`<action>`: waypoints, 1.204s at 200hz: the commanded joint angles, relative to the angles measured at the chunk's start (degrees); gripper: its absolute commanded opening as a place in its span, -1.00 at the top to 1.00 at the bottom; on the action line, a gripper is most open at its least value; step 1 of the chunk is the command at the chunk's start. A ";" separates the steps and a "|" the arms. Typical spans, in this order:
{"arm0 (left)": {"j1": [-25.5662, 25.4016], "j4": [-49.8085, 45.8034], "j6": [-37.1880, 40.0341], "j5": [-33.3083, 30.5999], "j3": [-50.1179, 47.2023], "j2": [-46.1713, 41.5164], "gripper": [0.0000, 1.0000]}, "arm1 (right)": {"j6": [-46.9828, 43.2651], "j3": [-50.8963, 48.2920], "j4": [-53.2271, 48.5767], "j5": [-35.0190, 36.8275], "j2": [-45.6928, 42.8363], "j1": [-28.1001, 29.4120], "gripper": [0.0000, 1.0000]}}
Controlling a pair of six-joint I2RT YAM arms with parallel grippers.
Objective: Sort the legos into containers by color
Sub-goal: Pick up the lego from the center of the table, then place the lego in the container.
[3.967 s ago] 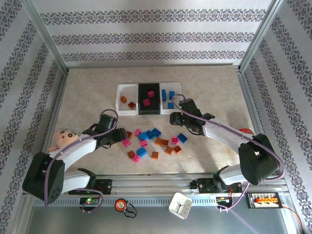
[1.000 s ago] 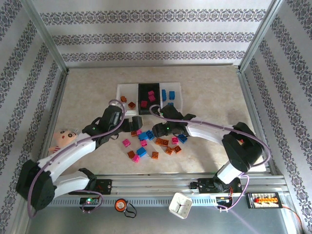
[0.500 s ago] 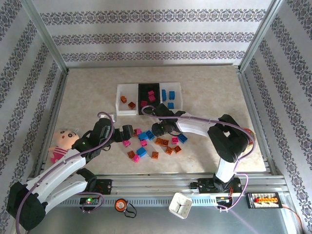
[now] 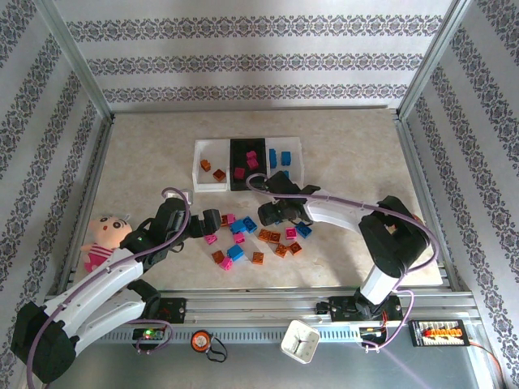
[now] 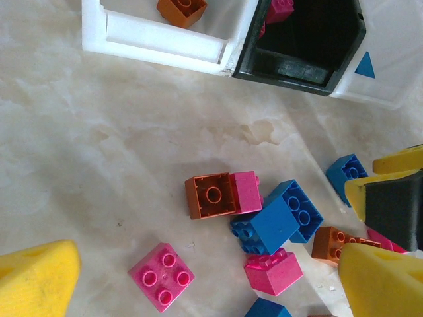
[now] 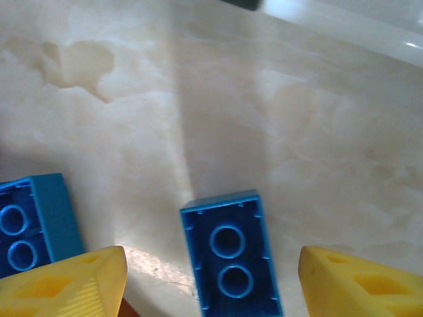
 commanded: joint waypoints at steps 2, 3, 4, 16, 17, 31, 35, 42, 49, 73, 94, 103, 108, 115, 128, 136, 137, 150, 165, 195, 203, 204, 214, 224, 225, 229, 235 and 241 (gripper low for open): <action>0.20 -1.03 -1.22 -0.97 -0.70 -1.06 -0.99 | -1.27 3.42 -3.47 2.20 4.97 0.05 -0.35; 0.22 -1.04 -1.21 -0.98 -0.68 -1.06 -0.99 | -1.25 3.49 -3.57 2.35 5.12 0.09 -0.34; 0.19 -1.09 -1.21 -0.98 -0.68 -1.10 -0.99 | -1.24 3.53 -3.67 2.42 5.24 0.07 -0.34; 0.23 -1.47 -1.31 -0.94 -0.93 -1.54 -0.99 | -0.92 3.53 -3.83 3.70 6.19 -0.03 -0.29; 0.19 -1.48 -1.30 -0.96 -0.97 -1.60 -0.99 | -0.94 3.46 -3.79 3.80 6.21 0.06 -0.28; 0.17 -1.79 -1.50 -1.03 -1.29 -2.14 -0.99 | -0.96 3.03 -3.28 3.99 6.42 0.03 -0.15; 0.17 -1.87 -1.55 -1.13 -1.41 -2.32 -0.99 | -0.96 2.93 -3.18 3.93 6.42 -0.03 -0.11; 0.21 -1.93 -1.60 -1.20 -1.62 -2.54 -0.99 | -1.00 2.67 -2.91 3.65 6.37 0.00 -0.02; 0.22 -1.95 -1.70 -1.36 -1.76 -2.71 -0.99 | -1.05 2.52 -2.71 3.50 6.17 0.04 0.07; 0.17 -2.10 -1.95 -1.76 -2.20 -3.07 -0.99 | -1.14 0.86 -0.86 2.89 2.93 -0.13 0.32; 0.19 -2.11 -2.30 -1.98 -2.52 -3.25 -0.99 | -1.18 -0.47 0.69 0.47 -2.43 -1.23 0.44; 0.18 -2.19 -2.59 -2.11 -2.65 -3.32 -0.99 | -1.11 -0.48 1.01 -0.66 -5.05 -1.97 0.47; 0.16 -2.11 -2.73 -2.13 -2.76 -3.40 -0.99 | -1.21 -0.24 1.04 -0.99 -6.35 -2.42 0.48; 0.21 -1.95 -2.87 -2.17 -2.95 -3.46 -0.99 | -1.32 0.36 0.84 -1.12 -8.20 -3.08 0.48; 0.23 -1.77 -3.31 -2.20 -3.36 -3.56 -0.99 | -1.60 1.94 0.88 -0.90 -10.94 -4.45 0.49; 0.22 -1.54 -3.54 -2.16 -3.56 -3.71 -0.99 | -1.66 3.19 1.08 -0.57 -11.60 -5.67 0.49; 0.23 -1.52 -3.56 -2.14 -3.61 -3.70 -0.99 | -1.66 3.38 1.08 -0.53 -11.65 -5.75 0.49; 0.16 -0.87 -3.65 -1.78 -4.04 -3.98 -0.99 | -1.34 6.13 0.79 0.40 -10.57 -7.34 0.50; 0.13 -0.46 -3.96 -1.30 -4.47 -4.19 -0.99 | -1.13 10.16 -0.07 2.63 -7.40 -8.63 0.50; 0.24 -0.95 -4.10 -0.56 -4.71 -4.66 -0.99 | -0.97 18.71 -1.83 7.05 1.92 -10.75 0.49; 0.23 -1.28 -3.97 -0.46 -4.67 -4.80 -0.99 | -1.11 21.11 -2.27 8.56 4.25 -10.98 0.48; 0.24 -1.34 -3.99 -0.45 -4.69 -4.81 -0.99 | -1.12 21.39 -2.27 8.74 4.54 -11.00 0.48; 0.19 -1.72 -3.90 -0.33 -4.63 -4.92 -0.99 | -1.59 24.26 -3.26 10.98 7.25 -11.29 0.47; 0.24 -2.08 -3.86 -0.19 -4.69 -5.02 -0.99 | -1.70 27.12 -4.65 12.57 10.19 -11.61 0.46; 0.20 -2.09 -3.81 -0.14 -4.66 -5.06 -0.99 | -1.68 27.38 -4.78 12.72 10.46 -11.67 0.46; 0.16 -2.10 -3.78 -0.02 -4.65 -5.08 -0.99 | -1.60 28.13 -5.21 13.16 11.31 -11.88 0.45; 0.22 -2.10 -3.76 0.27 -4.73 -5.06 -0.99 | -1.49 29.55 -5.63 13.41 12.80 -12.14 0.43; 0.20 -2.10 -3.80 0.52 -4.82 -5.06 -0.99 | -1.32 30.55 -5.72 13.48 13.75 -12.46 0.41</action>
